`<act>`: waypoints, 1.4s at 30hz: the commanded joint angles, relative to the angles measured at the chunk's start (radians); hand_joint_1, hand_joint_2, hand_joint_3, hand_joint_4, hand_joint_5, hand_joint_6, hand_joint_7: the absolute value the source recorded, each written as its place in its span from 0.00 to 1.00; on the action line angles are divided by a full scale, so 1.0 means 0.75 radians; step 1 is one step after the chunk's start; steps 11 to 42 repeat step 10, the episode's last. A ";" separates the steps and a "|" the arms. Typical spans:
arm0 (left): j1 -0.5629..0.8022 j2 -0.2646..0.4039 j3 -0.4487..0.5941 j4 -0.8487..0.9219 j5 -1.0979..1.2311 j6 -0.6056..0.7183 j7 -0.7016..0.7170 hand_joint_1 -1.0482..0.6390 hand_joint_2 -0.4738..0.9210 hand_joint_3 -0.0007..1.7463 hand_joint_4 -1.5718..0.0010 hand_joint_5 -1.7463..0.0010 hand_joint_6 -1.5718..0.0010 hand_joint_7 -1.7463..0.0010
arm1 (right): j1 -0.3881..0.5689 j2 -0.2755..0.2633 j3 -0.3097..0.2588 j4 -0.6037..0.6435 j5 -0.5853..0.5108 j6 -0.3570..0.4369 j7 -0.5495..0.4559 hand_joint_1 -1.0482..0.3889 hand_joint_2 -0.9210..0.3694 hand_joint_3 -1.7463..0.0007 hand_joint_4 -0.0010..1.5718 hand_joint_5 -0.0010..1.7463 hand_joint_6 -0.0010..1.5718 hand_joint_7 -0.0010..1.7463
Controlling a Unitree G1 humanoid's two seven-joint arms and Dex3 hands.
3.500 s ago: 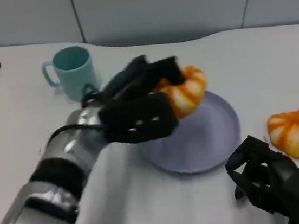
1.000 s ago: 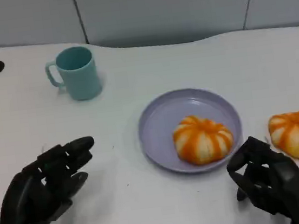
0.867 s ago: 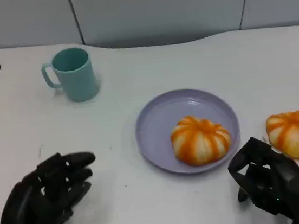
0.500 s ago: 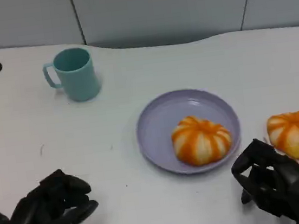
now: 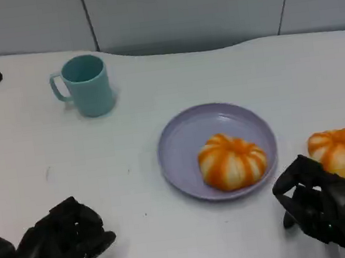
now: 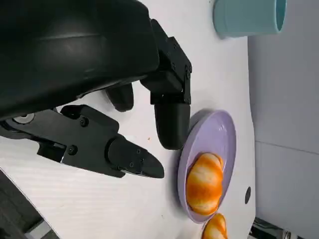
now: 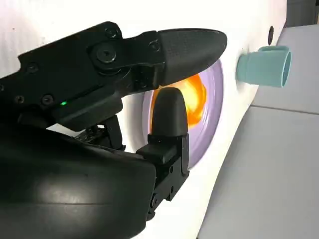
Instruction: Grasp the bread from the table and place it into the plate.
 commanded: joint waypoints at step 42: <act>-0.021 0.002 0.006 0.021 0.018 -0.032 -0.002 0.49 0.98 0.00 0.62 0.00 0.66 0.08 | -0.006 -0.035 -0.025 0.022 -0.008 -0.032 -0.006 0.56 0.00 0.81 0.35 1.00 0.24 1.00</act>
